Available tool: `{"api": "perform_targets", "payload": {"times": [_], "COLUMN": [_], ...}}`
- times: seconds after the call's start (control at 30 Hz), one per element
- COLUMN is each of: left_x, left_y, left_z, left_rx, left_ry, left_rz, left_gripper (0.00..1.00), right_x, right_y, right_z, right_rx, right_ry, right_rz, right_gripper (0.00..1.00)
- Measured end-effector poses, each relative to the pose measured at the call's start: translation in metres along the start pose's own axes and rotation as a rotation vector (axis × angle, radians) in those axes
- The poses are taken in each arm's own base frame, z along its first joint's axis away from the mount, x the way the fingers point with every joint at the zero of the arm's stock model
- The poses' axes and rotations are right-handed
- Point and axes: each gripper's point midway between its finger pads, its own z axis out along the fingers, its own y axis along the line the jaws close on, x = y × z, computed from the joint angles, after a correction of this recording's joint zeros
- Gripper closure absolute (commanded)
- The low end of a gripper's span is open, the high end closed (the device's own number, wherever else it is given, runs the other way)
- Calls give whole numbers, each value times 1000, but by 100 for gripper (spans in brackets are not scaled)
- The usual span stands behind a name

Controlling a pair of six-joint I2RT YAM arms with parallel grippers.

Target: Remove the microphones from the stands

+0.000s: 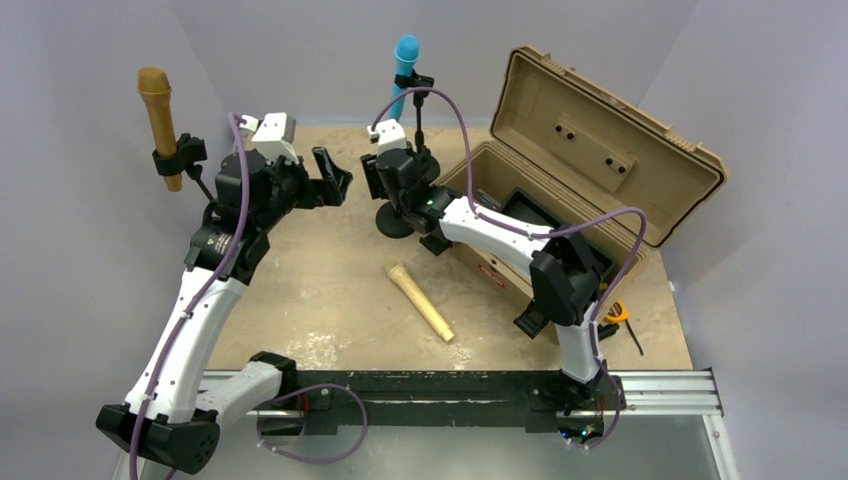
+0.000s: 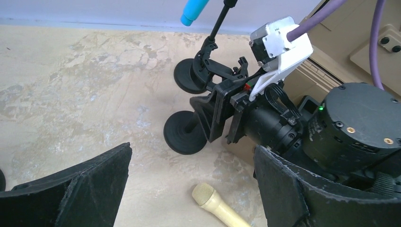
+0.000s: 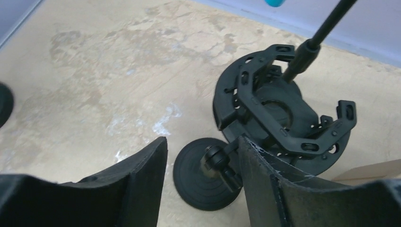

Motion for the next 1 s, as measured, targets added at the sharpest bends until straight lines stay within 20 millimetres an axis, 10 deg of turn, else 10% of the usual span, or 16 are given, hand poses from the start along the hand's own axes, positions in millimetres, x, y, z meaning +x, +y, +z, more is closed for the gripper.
{"api": "perform_targets", "payload": {"times": [0.23,0.53,1.0], "left_x": [7,33,121], "left_y": [2,-11,-33], "left_z": [9,41,96], "left_rx": [-5,102,324], "left_ry": [29,137,86], "left_rz": [-2,-14,24], "left_gripper": [2,1,3], "right_x": [-54,-174,-143], "right_y": [9,-41,-73], "right_z": [-38,-168,-240], "right_rx": [-121,-219,-318], "right_ry": [-75,-464,-538], "right_rz": [46,243,341], "right_gripper": [33,33,33]}}
